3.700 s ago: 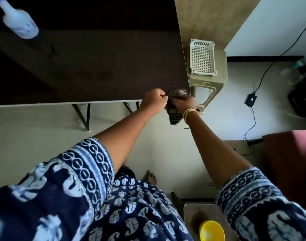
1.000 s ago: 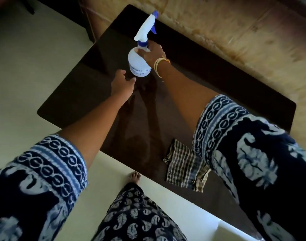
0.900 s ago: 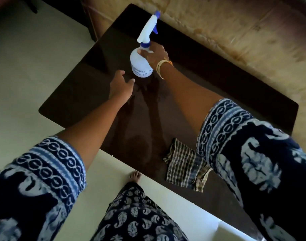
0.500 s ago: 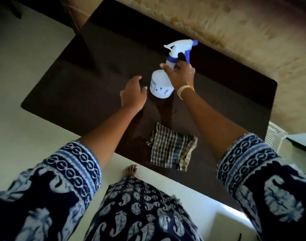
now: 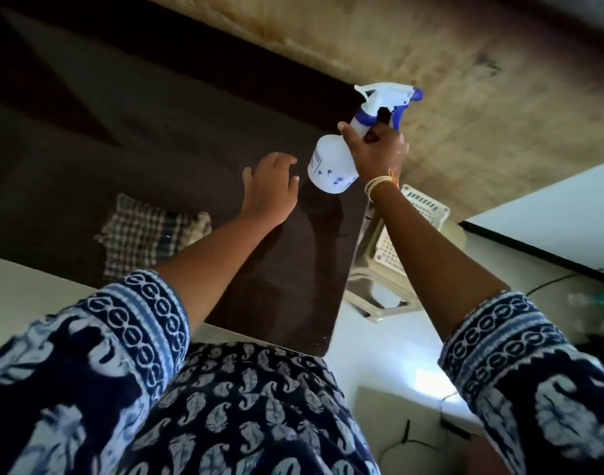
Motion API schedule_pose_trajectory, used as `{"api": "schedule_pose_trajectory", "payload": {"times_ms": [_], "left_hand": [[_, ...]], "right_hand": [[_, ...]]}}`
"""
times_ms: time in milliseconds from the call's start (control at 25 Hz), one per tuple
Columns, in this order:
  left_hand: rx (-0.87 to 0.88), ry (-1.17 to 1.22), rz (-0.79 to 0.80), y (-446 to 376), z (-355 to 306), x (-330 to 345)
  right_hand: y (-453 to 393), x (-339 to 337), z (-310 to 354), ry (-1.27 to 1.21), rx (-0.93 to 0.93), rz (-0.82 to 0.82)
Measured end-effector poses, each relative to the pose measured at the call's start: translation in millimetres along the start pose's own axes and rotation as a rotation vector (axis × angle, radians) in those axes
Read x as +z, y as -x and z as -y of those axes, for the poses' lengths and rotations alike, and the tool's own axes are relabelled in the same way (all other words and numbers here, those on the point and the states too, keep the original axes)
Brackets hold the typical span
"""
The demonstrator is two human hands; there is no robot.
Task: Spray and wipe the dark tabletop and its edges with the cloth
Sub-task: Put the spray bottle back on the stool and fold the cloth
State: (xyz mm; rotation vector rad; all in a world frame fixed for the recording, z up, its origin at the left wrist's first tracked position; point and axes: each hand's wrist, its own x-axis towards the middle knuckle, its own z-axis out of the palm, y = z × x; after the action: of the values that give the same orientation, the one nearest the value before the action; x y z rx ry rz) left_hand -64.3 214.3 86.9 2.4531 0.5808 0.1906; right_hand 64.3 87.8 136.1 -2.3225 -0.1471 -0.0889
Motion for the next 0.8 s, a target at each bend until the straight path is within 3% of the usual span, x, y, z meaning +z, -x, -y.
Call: {"api": "schedule_pose_trajectory", "payload": {"times_ms": [280,440,800], "left_hand": [[0.142,-0.156,0.131,18.1,-105.9,93.2],[0.28,-0.443,0.218,9.4,-136.6,128.1],[0.419,-0.675,0.173,-14.6,-137.9,175.2]], "right_hand": [[-44.2,-89.2,-120.0,0.043,0.117,-0.027],[-66.3,-111.7,-184.0,0.072,0.244,0.015],[-96.9,-82.9,-273.4,0.034,0.539,0.139]]}}
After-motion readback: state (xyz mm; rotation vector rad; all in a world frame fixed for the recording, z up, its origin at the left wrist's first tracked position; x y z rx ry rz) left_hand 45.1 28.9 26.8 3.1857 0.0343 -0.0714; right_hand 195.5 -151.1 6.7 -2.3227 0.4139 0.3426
